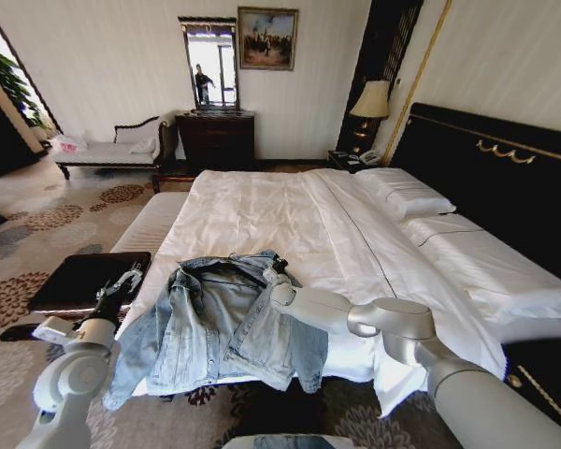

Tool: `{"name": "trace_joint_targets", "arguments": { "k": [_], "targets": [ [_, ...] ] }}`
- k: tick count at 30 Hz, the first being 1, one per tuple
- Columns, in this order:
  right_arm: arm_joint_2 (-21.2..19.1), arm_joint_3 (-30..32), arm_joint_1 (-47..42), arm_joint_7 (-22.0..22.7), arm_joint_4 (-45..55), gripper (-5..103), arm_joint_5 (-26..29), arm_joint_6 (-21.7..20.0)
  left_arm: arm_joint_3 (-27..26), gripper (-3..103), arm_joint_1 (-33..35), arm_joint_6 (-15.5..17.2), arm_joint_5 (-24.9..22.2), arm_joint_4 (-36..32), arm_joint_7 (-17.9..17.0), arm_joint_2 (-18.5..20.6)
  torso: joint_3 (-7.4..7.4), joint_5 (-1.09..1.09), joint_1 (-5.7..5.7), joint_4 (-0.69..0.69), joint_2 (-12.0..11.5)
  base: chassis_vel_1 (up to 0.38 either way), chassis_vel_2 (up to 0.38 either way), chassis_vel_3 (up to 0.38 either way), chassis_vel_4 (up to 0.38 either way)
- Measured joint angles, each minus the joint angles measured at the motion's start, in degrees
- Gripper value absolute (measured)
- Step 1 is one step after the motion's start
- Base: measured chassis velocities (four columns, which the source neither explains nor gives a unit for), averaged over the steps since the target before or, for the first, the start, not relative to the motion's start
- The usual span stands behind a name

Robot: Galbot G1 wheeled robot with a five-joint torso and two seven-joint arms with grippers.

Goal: Pick up the clothes from the bed and hang them on the clothes hanger.

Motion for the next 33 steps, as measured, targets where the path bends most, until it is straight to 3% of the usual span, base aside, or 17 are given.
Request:
{"name": "trace_joint_targets", "arguments": {
  "k": [1, 4, 8, 15, 23, 29, 33],
  "targets": [
    [0.0, 0.0, 0.0, 0.0, 0.0, 3, 0.0, 0.0, 0.0, 100, 0.0, 0.0, 0.0, 0.0, 0.0, 0.0, 0.0, 0.0, 0.0, 0.0, 0.0, 0.0, 0.0, 0.0, 0.0],
    [-5.23, -0.95, 2.39, -4.93, 4.42, 3, -1.56, 1.48, -0.01, 100, 0.12, 0.05, 0.12, -0.27, -0.01, -0.17, -0.01, 0.0, 0.0, 0.01, 0.0, 0.0, 0.0, 0.0, 0.0],
    [-7.65, -0.93, 3.19, -8.15, 5.09, 3, -3.44, 3.14, 0.38, 100, 0.13, 0.08, 0.6, -0.44, -0.02, -0.43, 0.0, 0.0, 0.0, 0.01, 0.0, 0.0, 0.0, 0.0, 0.0],
    [-15.39, 0.33, 4.74, -17.75, 6.76, 3, -9.37, 10.54, 0.65, 100, 0.13, 0.16, 0.98, -0.79, -0.18, -0.73, -0.01, 0.0, 0.0, 0.0, 0.0, 0.0, 0.0, 0.0, 0.0],
    [-19.64, 2.02, 1.86, -17.27, 20.71, 3, -5.52, 11.93, 1.11, 100, 0.11, 0.2, 1.63, -0.9, -0.27, -1.35, -0.01, -0.01, 0.0, -0.01, 0.0, 0.0, 0.0, 0.0, 0.0],
    [-18.26, 0.62, -0.72, -15.23, 27.33, 3, -3.21, 11.95, 1.72, 100, -0.26, 0.34, 2.19, -0.96, -0.51, -1.9, -0.02, -0.02, 0.0, -0.01, 0.0, 0.0, 0.0, 0.0, 0.0],
    [-15.31, -1.63, -1.52, -14.64, 29.36, 3, -1.35, 11.95, 1.75, 100, -0.43, 0.39, 2.26, -0.91, -0.58, -2.2, -0.01, -0.02, 0.0, 0.0, 0.0, 0.0, 0.0, 0.0, 0.0]
  ]
}}
